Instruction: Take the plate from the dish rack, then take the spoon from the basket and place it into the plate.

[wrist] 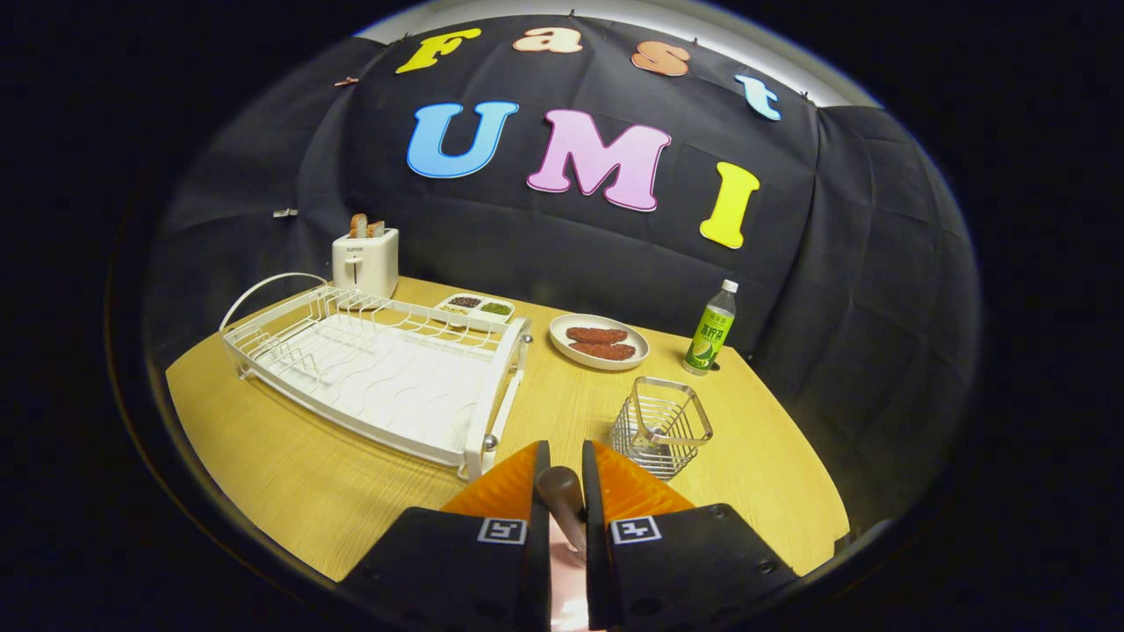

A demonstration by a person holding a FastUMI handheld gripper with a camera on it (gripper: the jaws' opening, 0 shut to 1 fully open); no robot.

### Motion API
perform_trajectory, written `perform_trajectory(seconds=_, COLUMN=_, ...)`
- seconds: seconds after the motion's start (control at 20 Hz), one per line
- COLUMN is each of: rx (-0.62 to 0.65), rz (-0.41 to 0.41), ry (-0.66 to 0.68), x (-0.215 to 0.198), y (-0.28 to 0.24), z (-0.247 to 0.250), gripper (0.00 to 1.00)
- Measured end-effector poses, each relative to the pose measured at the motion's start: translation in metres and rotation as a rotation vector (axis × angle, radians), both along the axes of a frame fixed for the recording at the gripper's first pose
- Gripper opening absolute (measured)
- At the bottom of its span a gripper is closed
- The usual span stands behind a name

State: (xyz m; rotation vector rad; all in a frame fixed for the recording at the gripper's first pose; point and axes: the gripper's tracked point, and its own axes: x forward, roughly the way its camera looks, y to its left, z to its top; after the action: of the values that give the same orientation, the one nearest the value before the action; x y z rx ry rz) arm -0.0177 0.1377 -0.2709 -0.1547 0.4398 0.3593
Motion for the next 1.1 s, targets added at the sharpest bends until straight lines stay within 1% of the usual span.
perform_trajectory(seconds=0.05, rx=0.01, rz=0.006, ry=0.02, x=-0.005, y=0.005, z=-0.002, gripper=0.2)
perform_trajectory(seconds=0.2, rx=0.03, rz=0.024, ry=0.094, x=-0.02, y=0.018, z=-0.014, gripper=0.28)
perform_trajectory(seconds=0.3, rx=0.033, rz=0.024, ry=0.109, x=-0.022, y=0.023, z=-0.015, gripper=0.31)
perform_trajectory(seconds=0.4, rx=0.055, rz=0.036, ry=0.152, x=-0.027, y=0.033, z=-0.019, gripper=0.33)
perform_trajectory(seconds=0.5, rx=0.065, rz=0.036, ry=0.183, x=-0.028, y=0.039, z=-0.021, gripper=0.39)
perform_trajectory(seconds=0.55, rx=0.072, rz=0.037, ry=0.191, x=-0.029, y=0.04, z=-0.019, gripper=0.39)
perform_trajectory(seconds=0.65, rx=0.108, rz=0.058, ry=0.23, x=-0.034, y=0.052, z=-0.019, gripper=0.44)
perform_trajectory(seconds=0.75, rx=0.13, rz=0.077, ry=0.256, x=-0.042, y=0.058, z=-0.014, gripper=0.6)
perform_trajectory(seconds=0.8, rx=0.14, rz=0.085, ry=0.258, x=-0.045, y=0.061, z=-0.009, gripper=0.77)
perform_trajectory(seconds=0.85, rx=0.148, rz=0.09, ry=0.255, x=-0.047, y=0.063, z=-0.004, gripper=0.83)
perform_trajectory(seconds=0.9, rx=0.154, rz=0.095, ry=0.248, x=-0.05, y=0.064, z=0.003, gripper=0.95)
perform_trajectory(seconds=0.95, rx=0.157, rz=0.098, ry=0.229, x=-0.05, y=0.063, z=0.011, gripper=0.99)
perform_trajectory(seconds=1.1, rx=0.165, rz=0.098, ry=0.169, x=-0.045, y=0.058, z=0.041, gripper=0.99)
